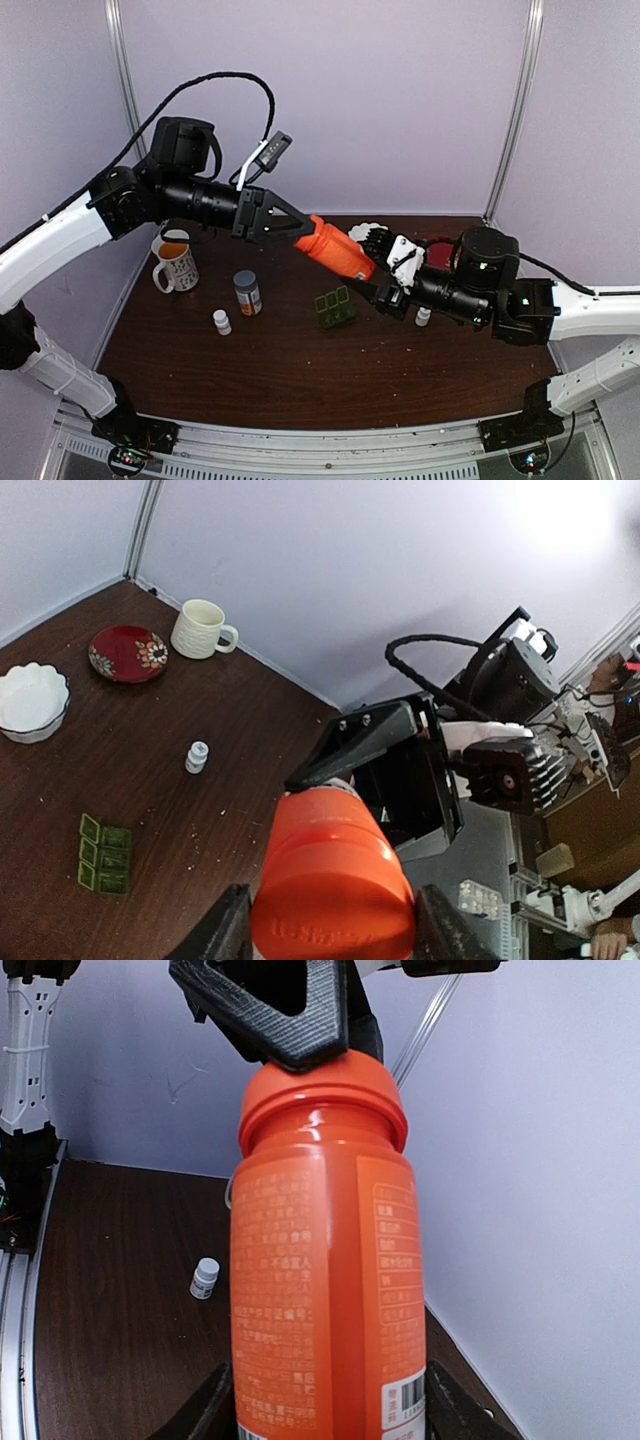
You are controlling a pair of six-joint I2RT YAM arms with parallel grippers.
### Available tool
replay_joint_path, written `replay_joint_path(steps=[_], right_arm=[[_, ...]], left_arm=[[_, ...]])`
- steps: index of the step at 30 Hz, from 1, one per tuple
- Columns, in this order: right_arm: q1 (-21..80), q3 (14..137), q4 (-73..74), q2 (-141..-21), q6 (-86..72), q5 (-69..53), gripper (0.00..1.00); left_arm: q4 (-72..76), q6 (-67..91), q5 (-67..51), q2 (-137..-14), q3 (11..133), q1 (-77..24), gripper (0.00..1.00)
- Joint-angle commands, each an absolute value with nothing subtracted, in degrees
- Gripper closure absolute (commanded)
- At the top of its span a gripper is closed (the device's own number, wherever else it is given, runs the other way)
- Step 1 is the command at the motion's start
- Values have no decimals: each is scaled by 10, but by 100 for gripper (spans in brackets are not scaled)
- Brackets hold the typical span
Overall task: Sort the pills into containers
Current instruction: Unscrew the lid of the pill bottle from the pill bottle, then place the lid of the pill bottle at the center of the board.
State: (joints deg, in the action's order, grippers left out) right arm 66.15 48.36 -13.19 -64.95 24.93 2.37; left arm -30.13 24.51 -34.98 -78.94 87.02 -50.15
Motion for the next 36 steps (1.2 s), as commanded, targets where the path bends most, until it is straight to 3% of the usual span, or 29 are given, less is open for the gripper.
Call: replay_joint_path(steps=[1, 13, 20, 27, 36], right_arm=[[653, 471, -123, -646, 247, 86, 100], [651, 440, -149, -627, 200, 114, 100], [635, 420, -163, -620, 124, 116, 100], [599, 413, -140, -632, 22, 107, 100], [557, 370, -144, -628, -35, 39, 100]], left_arm=[[-245, 340, -426, -789, 894, -500, 83], [-184, 351, -369, -745, 834, -461, 82], [-288, 233, -226, -735, 824, -461, 82], [-339, 187, -118, -783, 791, -461, 80], [-321, 180, -84, -865, 744, -461, 82]])
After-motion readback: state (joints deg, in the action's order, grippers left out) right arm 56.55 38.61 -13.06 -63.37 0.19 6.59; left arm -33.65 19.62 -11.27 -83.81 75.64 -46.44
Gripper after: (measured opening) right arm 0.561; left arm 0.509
